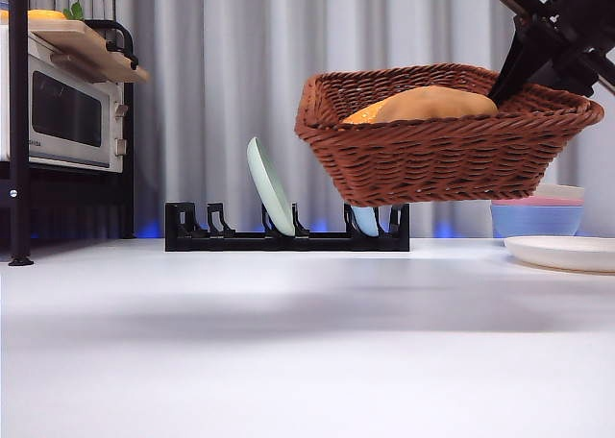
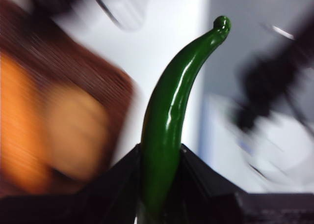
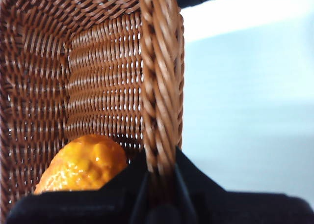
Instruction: Pick up the basket,pick up the corn from the table,pick up the potato from the table,pick up the cucumber from the table,put all items into the basket
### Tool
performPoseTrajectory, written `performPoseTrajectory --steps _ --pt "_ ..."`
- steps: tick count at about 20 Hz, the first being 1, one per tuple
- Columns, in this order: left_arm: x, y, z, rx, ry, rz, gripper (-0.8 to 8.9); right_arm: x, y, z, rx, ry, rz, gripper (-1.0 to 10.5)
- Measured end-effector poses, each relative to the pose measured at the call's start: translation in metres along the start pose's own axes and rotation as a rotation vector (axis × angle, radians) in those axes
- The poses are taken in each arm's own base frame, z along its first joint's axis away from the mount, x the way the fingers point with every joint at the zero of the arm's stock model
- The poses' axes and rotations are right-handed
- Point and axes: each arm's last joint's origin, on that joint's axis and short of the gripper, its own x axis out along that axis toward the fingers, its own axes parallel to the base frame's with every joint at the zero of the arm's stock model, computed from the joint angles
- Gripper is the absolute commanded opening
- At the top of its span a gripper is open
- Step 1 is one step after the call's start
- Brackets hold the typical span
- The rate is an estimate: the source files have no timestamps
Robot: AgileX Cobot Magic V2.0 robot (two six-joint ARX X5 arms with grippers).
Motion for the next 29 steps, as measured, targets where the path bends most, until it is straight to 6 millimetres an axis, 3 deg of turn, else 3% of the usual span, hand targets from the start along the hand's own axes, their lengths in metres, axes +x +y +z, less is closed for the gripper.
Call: performPoseTrajectory --steps 3,6,11,14,15,17,25,29 --pt "-0.004 0.009 0.02 0.032 -0.152 0.275 -0.08 0.004 0.008 -0.007 -0.007 0.049 0.016 -0.2" --pt "0.003 0.027 0.019 -0.015 -0.147 0.459 -0.08 0.008 0.019 -0.015 -0.022 0.102 0.038 -0.2" --pt "0.036 0.07 -0.001 -0.133 -0.02 0.549 -0.03 0.013 0.037 -0.024 -0.064 0.144 0.089 -0.2" --pt "0.05 0.084 -0.011 -0.186 0.026 0.56 0.21 0.015 0.044 -0.028 -0.079 0.158 0.108 -0.2" --pt "0.05 0.085 -0.012 -0.193 0.036 0.562 1.31 0.015 0.045 -0.028 -0.081 0.16 0.112 -0.2" --pt "0.05 0.087 -0.015 -0.21 0.057 0.564 4.43 0.015 0.045 -0.029 -0.082 0.161 0.113 -0.2" --pt "0.045 0.083 -0.019 -0.229 0.104 0.561 4.68 0.015 0.045 -0.028 -0.082 0.158 0.107 -0.2" --pt "0.005 0.065 0.001 -0.192 -0.05 0.577 4.68 0.025 0.041 -0.027 -0.039 0.133 0.052 -0.2"
